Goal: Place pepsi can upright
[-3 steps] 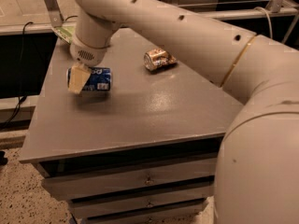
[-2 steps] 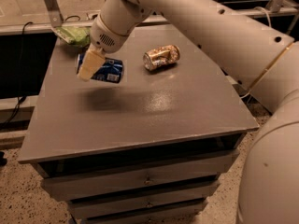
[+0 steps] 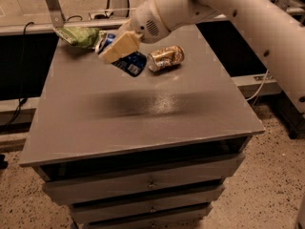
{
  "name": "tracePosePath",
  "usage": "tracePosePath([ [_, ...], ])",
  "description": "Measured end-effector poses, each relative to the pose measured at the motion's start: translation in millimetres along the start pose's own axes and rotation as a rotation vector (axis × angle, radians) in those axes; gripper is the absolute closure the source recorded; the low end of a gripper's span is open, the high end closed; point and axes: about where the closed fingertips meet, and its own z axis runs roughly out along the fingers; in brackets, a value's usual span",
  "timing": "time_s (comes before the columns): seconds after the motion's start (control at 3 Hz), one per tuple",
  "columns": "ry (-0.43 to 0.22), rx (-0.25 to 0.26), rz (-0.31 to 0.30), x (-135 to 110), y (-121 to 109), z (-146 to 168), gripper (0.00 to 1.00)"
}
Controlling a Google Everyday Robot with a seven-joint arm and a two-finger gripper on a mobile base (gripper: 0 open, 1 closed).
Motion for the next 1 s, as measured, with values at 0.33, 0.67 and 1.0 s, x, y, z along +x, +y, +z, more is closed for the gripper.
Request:
tracePosePath([
  [0.33,-0.155,0.002,0.032,14,1,-25,1.0],
  [0.67,-0.287,0.005,0.057,34,-2,-39,1.0],
  [1.0,-0.419,-0.003,0.063,51,-4,-47,1.0],
])
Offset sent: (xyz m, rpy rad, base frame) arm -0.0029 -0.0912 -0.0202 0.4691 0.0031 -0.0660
